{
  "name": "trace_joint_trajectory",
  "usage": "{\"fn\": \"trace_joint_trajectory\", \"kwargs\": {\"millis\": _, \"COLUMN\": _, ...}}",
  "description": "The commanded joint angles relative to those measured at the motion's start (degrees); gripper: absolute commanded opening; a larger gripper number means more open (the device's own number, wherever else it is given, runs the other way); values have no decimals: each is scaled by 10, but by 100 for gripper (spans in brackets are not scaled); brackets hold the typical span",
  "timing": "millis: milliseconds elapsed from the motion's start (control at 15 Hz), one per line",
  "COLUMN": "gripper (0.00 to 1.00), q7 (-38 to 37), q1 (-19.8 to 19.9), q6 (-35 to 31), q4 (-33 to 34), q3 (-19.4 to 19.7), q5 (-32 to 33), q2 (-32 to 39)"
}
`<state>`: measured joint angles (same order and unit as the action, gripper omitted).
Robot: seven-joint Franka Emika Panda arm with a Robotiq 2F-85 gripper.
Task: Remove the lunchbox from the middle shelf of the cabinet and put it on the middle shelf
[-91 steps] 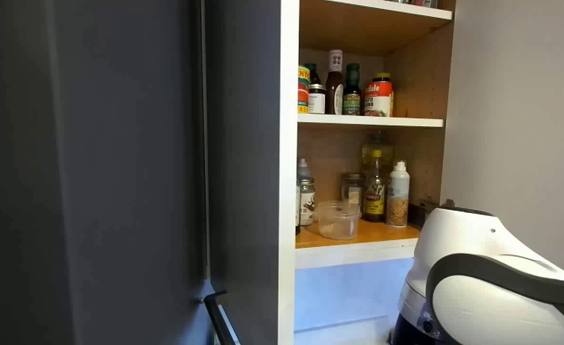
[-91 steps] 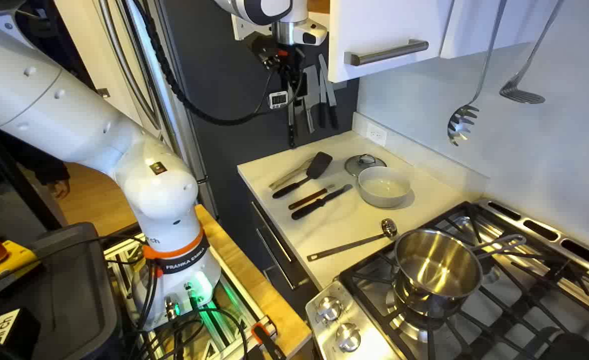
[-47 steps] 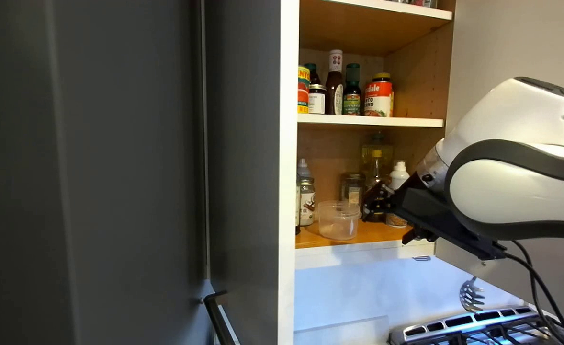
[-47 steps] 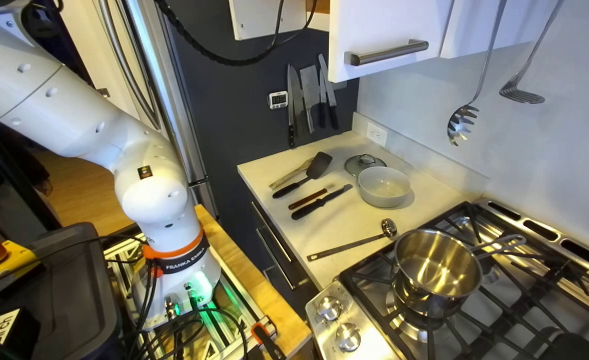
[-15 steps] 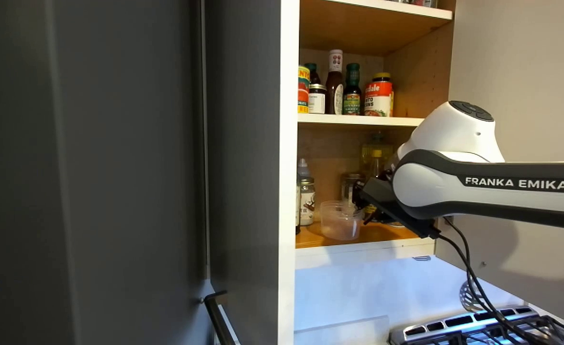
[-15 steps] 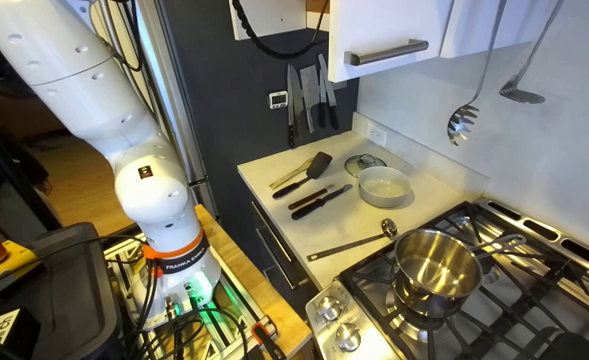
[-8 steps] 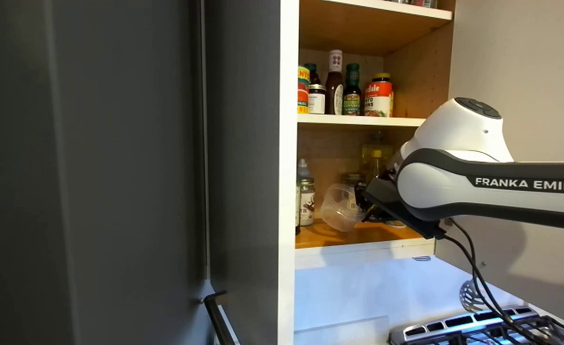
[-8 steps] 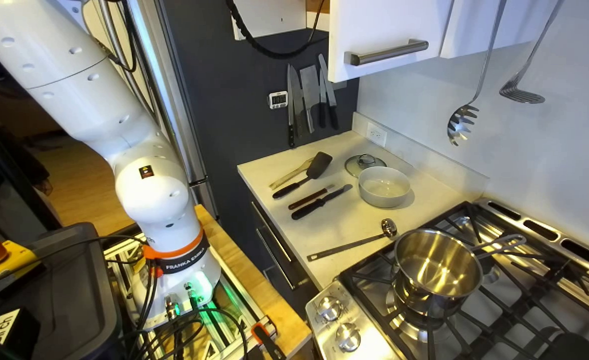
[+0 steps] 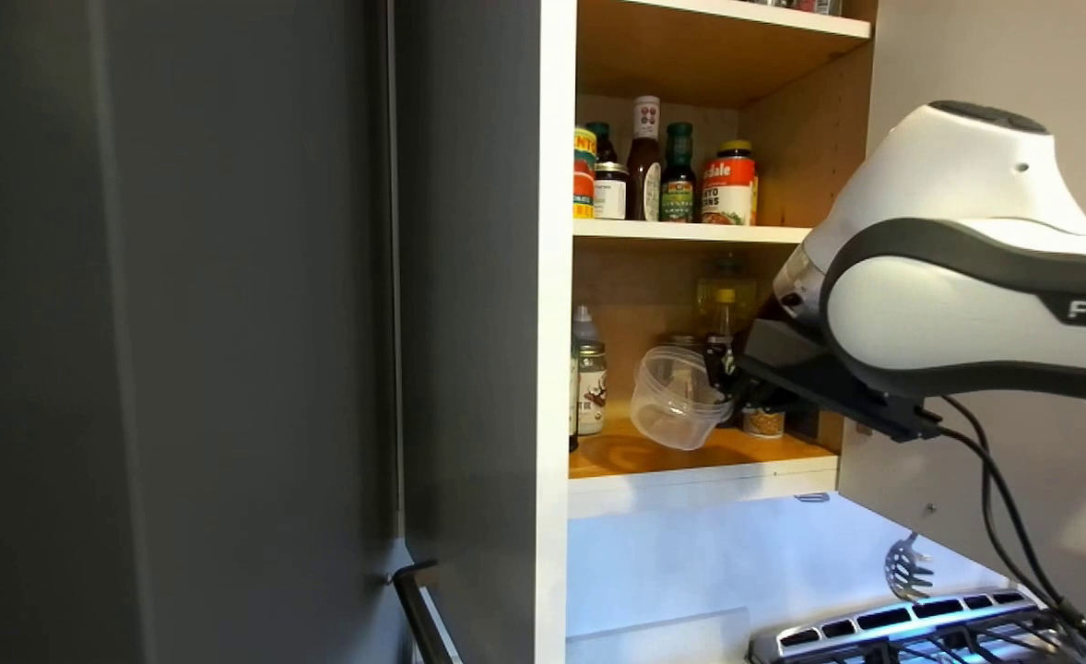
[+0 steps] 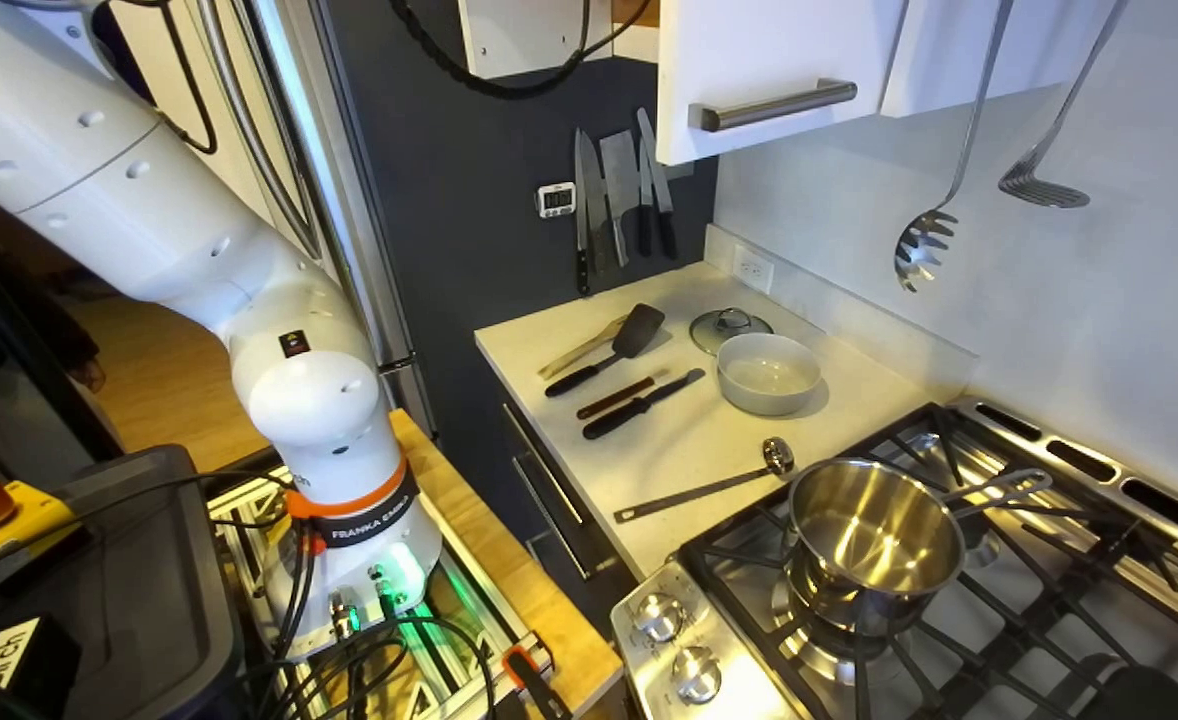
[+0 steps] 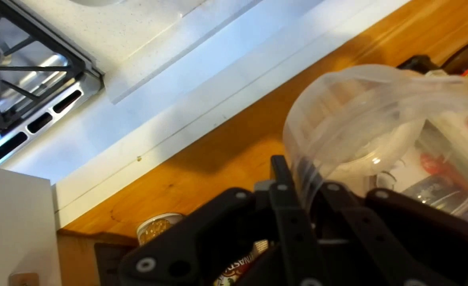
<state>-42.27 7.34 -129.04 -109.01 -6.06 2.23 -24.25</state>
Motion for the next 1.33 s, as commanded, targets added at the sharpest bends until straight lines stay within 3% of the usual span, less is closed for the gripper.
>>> {"fn": "trace_joint_trajectory", "kwargs": {"millis": 0, "gripper": 3, "q7": 31, "q1": -4, "q6": 109, "q4": -2, "q3": -11, "q5": 30, "q2": -58}}
{"fn": "trace_joint_trajectory", "kwargs": {"millis": 67, "gripper": 3, "q7": 43, "q1": -6, "q6": 133, "q4": 2, "q3": -14, "q5": 34, "q2": -67}}
{"fn": "trace_joint_trajectory", "kwargs": {"millis": 133, "gripper": 10, "q7": 24, "q1": -2, "q6": 93, "q4": 8, "q3": -11, "q5": 18, "q2": -41}}
{"fn": "trace_joint_trajectory", "kwargs": {"millis": 400, "gripper": 10, "q7": 38, "q1": -2, "q6": 125, "q4": 9, "q3": -17, "q5": 23, "q2": -65}}
{"fn": "trace_joint_trajectory", "kwargs": {"millis": 467, "gripper": 3, "q7": 39, "q1": -2, "q6": 125, "q4": 9, "q3": -17, "q5": 24, "q2": -64}}
{"fn": "trace_joint_trajectory", "kwargs": {"millis": 1267, "gripper": 3, "q7": 69, "q1": -3, "q6": 30, "q4": 128, "q3": 10, "q5": 1, "q2": -65}}
